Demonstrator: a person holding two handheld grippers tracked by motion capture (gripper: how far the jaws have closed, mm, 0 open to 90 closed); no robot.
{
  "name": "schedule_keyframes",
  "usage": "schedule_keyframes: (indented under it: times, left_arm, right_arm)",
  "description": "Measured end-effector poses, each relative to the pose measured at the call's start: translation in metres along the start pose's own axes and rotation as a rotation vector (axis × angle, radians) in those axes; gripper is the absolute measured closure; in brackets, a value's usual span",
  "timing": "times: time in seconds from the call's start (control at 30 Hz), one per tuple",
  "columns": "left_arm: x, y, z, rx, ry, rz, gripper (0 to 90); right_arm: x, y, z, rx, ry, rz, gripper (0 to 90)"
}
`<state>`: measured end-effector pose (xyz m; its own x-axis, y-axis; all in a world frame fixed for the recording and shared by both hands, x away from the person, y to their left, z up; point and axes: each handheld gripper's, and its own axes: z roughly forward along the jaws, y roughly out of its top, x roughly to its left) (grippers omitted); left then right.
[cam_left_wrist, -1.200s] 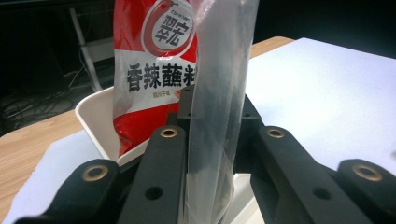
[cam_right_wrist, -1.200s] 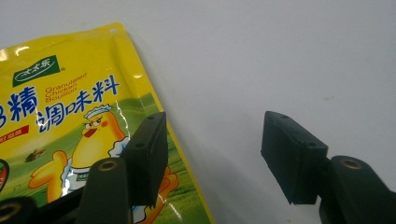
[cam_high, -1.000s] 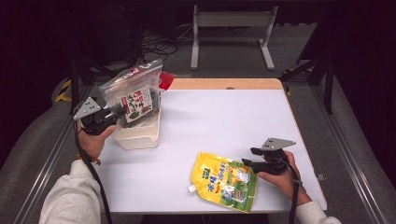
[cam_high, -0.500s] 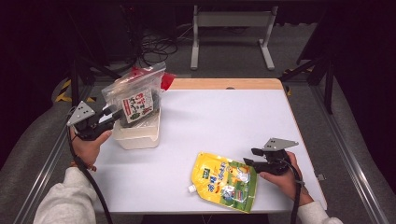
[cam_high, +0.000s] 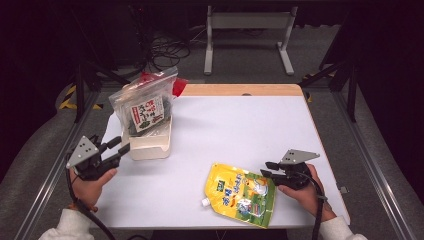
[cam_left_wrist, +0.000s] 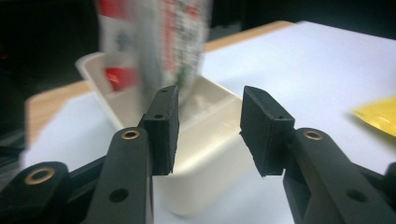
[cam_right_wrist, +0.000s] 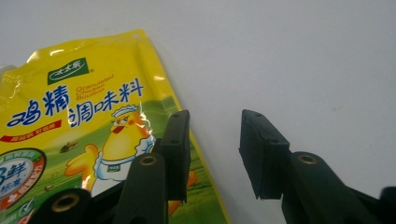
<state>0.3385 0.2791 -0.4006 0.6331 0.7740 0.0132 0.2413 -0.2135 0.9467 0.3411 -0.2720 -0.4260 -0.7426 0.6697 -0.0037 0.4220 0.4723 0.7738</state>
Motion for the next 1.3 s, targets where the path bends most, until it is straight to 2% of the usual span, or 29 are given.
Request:
schedule_keyframes:
  times: [0.07, 0.1, 0.2, 0.23, 0.27, 0.33, 0.4, 0.47, 0.57, 0.6, 0.63, 0.67, 0.7, 0.73, 0.8, 0.9, 1.0, 1.07, 1.13, 1.17, 1.2, 1.3]
  left_arm:
    - [-0.018, -0.007, 0.003, 0.046, -0.054, 0.002, 56.2]
    - [-0.028, -0.012, 0.007, 0.077, -0.097, 0.013, 56.2]
    - [-0.063, -0.029, 0.022, 0.194, -0.231, 0.006, 57.5]
    - [-0.074, -0.032, 0.025, 0.236, -0.261, 0.037, 57.8]
    - [-0.083, -0.034, 0.028, 0.264, -0.28, 0.052, 59.5]
    - [-0.101, -0.036, 0.034, 0.293, -0.359, 0.076, 61.6]
    - [-0.113, -0.037, 0.04, 0.309, -0.424, 0.087, 65.8]
    - [-0.122, -0.038, 0.045, 0.333, -0.481, 0.107, 72.6]
    - [-0.136, -0.037, 0.055, 0.364, -0.542, 0.137, 87.1]
    - [-0.141, -0.037, 0.059, 0.371, -0.573, 0.123, 90.0]
    - [-0.146, -0.037, 0.062, 0.386, -0.604, 0.141, 90.0]
    - [-0.151, -0.037, 0.063, 0.396, -0.62, 0.167, 90.0]
    - [-0.158, -0.038, 0.065, 0.407, -0.639, 0.177, 90.0]
    - [-0.158, -0.038, 0.065, 0.407, -0.639, 0.177, 90.0]
    - [-0.171, -0.037, 0.073, 0.426, -0.665, 0.208, 90.0]
    - [-0.182, -0.036, 0.083, 0.436, -0.666, 0.238, 89.4]
    - [-0.187, -0.036, 0.09, 0.447, -0.647, 0.256, 87.9]
    - [-0.188, -0.035, 0.095, 0.441, -0.604, 0.242, 87.0]
    - [-0.185, -0.034, 0.098, 0.442, -0.594, 0.233, 85.9]
    - [-0.183, -0.034, 0.099, 0.44, -0.574, 0.228, 85.4]
    - [-0.18, -0.034, 0.101, 0.428, -0.559, 0.199, 84.9]
    - [-0.173, -0.033, 0.107, 0.421, -0.538, 0.161, 82.4]
  right_arm:
    - [0.003, -0.001, 0.0, 0.01, 0.002, -0.013, 63.9]
    - [0.005, -0.002, -0.001, 0.014, 0.002, -0.016, 65.4]
    - [0.009, -0.005, -0.004, 0.027, 0.005, -0.023, 69.8]
    - [0.01, -0.006, -0.005, 0.026, 0.01, -0.026, 72.2]
    - [0.012, -0.007, -0.007, 0.024, 0.018, -0.03, 75.0]
    - [0.013, -0.01, -0.009, 0.028, 0.03, -0.032, 76.8]
    - [0.016, -0.014, -0.011, 0.048, 0.028, -0.052, 79.4]
    - [0.016, -0.017, -0.012, 0.057, 0.023, -0.053, 78.9]
    - [0.014, -0.021, -0.013, 0.072, 0.001, -0.058, 81.8]
    - [0.013, -0.021, -0.014, 0.067, -0.003, -0.057, 83.7]
    - [0.011, -0.022, -0.015, 0.064, -0.005, -0.049, 85.8]
    - [0.01, -0.023, -0.015, 0.069, -0.008, -0.042, 87.2]
    - [0.009, -0.025, -0.015, 0.073, -0.003, -0.037, 87.4]
    - [0.009, -0.027, -0.014, 0.081, 0.003, -0.038, 87.8]
    - [0.009, -0.029, -0.012, 0.096, -0.007, -0.046, 87.6]
    - [0.008, -0.029, -0.011, 0.099, -0.025, -0.05, 86.2]
    - [0.007, -0.029, -0.01, 0.099, -0.033, -0.054, 87.0]
    - [0.008, -0.03, -0.008, 0.104, -0.026, -0.062, 89.7]
    - [0.009, -0.031, -0.008, 0.098, -0.017, -0.055, 89.8]
    - [0.009, -0.03, -0.009, 0.097, -0.007, -0.056, 89.8]
    - [0.009, -0.03, -0.009, 0.097, 0.005, -0.056, 89.8]
    - [0.011, -0.03, -0.009, 0.106, 0.011, -0.065, 89.9]
